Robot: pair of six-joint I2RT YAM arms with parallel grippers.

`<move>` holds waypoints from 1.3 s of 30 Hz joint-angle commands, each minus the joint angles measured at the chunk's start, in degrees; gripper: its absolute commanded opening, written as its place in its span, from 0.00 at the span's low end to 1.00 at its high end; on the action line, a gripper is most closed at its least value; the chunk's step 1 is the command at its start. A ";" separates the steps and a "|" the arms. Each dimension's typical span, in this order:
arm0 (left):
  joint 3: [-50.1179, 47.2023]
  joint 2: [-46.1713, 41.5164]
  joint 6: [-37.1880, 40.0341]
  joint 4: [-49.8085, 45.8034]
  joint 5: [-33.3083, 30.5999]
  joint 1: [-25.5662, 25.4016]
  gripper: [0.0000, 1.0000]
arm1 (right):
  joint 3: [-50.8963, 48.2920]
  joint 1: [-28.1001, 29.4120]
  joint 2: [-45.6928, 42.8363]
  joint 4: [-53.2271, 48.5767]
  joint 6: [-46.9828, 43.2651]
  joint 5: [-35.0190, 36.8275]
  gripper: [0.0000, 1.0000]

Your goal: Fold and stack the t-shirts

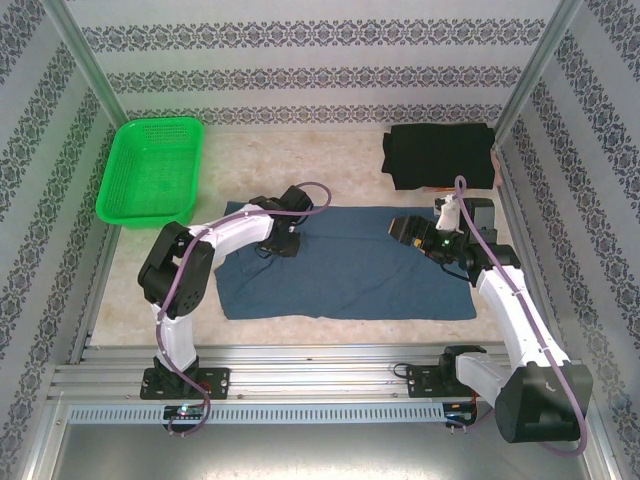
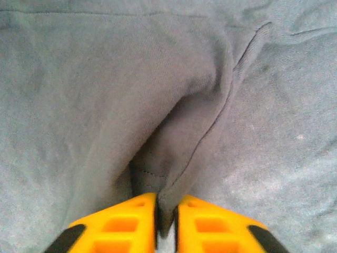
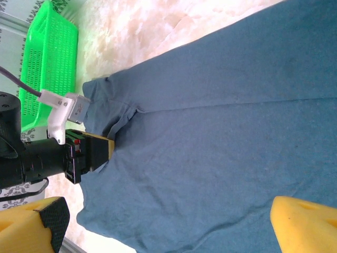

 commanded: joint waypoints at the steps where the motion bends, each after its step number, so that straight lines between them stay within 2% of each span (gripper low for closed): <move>1: -0.23 -1.45 -0.61 -0.91 -0.16 -0.45 0.21 | -0.72 0.08 0.32 0.88 0.53 -1.67 0.98; 10: -0.43 0.79 -0.62 0.53 -0.33 -0.45 0.21 | -0.76 0.10 0.16 0.80 0.45 -1.98 0.98; 14: -0.06 1.77 -0.41 0.89 -0.31 -0.45 0.16 | -0.85 0.10 0.31 0.75 0.42 -2.02 0.98; 21: 0.57 1.59 0.34 0.32 -0.44 -0.53 0.00 | -0.90 0.10 0.16 0.91 0.62 -1.93 0.98; 34: -0.10 -6.27 -5.09 -3.09 7.94 -2.63 0.00 | -0.32 0.10 0.34 1.13 0.52 -0.33 0.98; 39: 0.05 -6.75 -6.70 -3.32 10.24 -3.26 0.00 | -0.07 0.16 1.31 1.31 0.66 -0.42 0.98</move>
